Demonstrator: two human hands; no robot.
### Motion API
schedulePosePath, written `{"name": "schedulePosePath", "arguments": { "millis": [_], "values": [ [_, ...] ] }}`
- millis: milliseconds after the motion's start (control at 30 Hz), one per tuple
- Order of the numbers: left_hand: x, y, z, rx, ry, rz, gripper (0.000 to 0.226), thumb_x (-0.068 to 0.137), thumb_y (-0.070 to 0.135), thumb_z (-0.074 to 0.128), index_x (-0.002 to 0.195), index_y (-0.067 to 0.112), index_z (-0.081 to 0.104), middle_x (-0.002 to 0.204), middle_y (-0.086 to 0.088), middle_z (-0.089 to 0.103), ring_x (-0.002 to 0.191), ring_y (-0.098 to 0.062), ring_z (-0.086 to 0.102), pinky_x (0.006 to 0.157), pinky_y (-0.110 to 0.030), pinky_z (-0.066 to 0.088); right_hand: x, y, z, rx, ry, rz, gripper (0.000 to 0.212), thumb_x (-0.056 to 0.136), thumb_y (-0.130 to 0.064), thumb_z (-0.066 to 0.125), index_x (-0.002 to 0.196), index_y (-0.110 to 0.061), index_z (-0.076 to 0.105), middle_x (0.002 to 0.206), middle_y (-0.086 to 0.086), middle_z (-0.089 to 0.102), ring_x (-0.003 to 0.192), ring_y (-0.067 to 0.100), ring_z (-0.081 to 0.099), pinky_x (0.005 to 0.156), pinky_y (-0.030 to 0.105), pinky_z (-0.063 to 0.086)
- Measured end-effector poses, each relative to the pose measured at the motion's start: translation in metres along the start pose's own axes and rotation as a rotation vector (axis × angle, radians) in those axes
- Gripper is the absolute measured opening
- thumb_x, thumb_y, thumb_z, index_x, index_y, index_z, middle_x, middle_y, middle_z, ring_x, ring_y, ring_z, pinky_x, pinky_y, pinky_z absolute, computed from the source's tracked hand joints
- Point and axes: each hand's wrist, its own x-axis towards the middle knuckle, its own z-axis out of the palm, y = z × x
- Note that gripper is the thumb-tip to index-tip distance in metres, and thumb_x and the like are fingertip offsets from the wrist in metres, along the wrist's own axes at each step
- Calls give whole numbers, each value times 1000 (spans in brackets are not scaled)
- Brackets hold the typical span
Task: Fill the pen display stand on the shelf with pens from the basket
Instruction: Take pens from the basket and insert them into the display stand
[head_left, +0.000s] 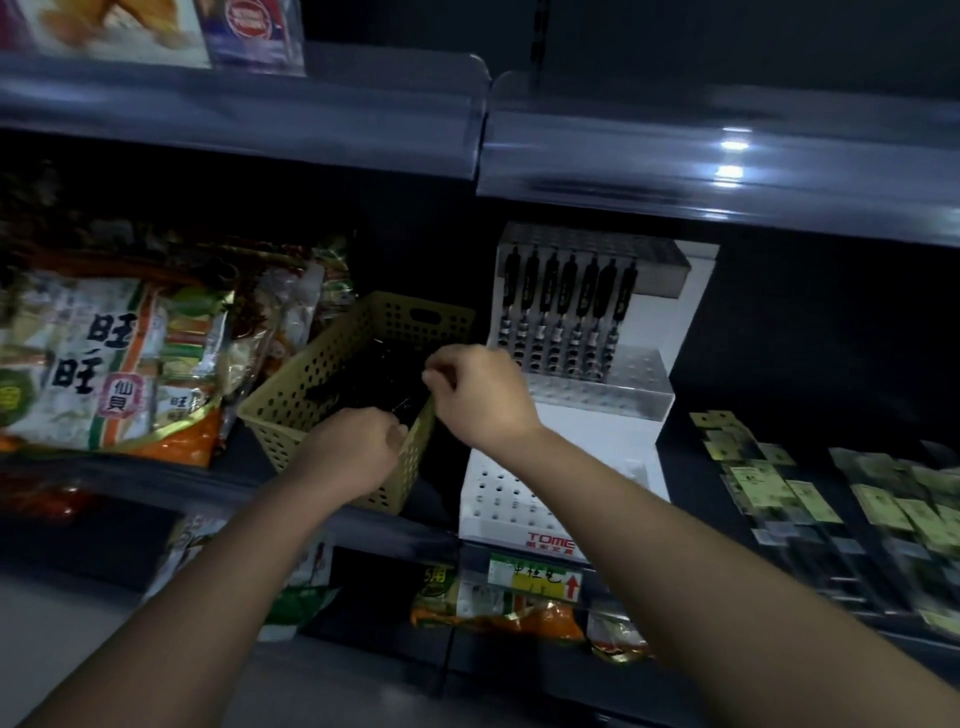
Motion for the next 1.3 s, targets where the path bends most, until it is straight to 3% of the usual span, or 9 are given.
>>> {"name": "schedulePosePath", "arguments": {
  "millis": [133,333,433,500,600,700,933,1033,1300],
  "values": [
    [-8,-6,-1,52,-8,72,41,102,27,33,67,12,48,65,2,50,60,-12,45,46,-25,22,6,-4,27,4,-97,238,21,96,-26,50,95,-5,53,97,16,65,90,32,62,62,29,39],
    [-1,-9,-12,10,-211,37,42,101,21,37,61,14,49,67,2,50,66,-15,48,57,-28,32,21,4,53,388,-203,582,21,92,-24,52,81,-7,56,94,20,67,81,38,68,71,46,59],
    [10,-11,-25,-11,-239,-5,28,98,17,44,97,12,71,96,-3,64,86,-19,58,69,-27,43,28,10,60,395,-186,565,21,82,-20,58,91,-1,63,95,21,67,85,39,67,76,50,58],
    [18,-14,-31,-56,-111,-49,30,97,12,44,118,15,66,117,-3,63,99,-20,59,75,-25,44,27,10,59,383,-167,548,21,79,-20,61,90,-2,65,92,19,68,83,37,68,75,48,58],
    [34,-21,-35,-108,175,-130,34,95,8,44,126,11,58,123,-13,60,101,-28,59,73,-27,43,22,10,57,375,-152,518,22,79,-21,63,86,0,66,89,17,69,79,35,68,75,48,58],
    [58,-27,-35,-35,283,-124,28,94,9,43,119,1,55,119,-24,55,104,-38,55,77,-36,43,18,8,53,350,-146,470,22,81,-20,63,82,2,65,84,17,70,75,34,68,73,48,58],
    [107,-25,-22,-30,45,-288,61,99,49,33,139,3,41,143,-22,43,129,-38,43,100,-37,37,8,3,46,262,-146,368,21,83,-19,62,72,-2,60,75,15,67,68,28,65,55,29,49],
    [114,-25,-17,-112,-8,-363,72,96,59,30,142,4,39,147,-20,40,131,-36,41,104,-37,36,6,5,44,206,-151,320,26,84,-21,61,63,-7,53,62,4,55,54,16,51,40,18,32],
    [116,-18,-12,-208,-114,-364,42,95,22,51,132,2,50,133,-19,52,117,-32,51,82,-28,39,8,9,44,185,-146,281,29,83,-24,62,62,-9,50,59,1,49,59,19,50,43,21,28]
  ]
}}
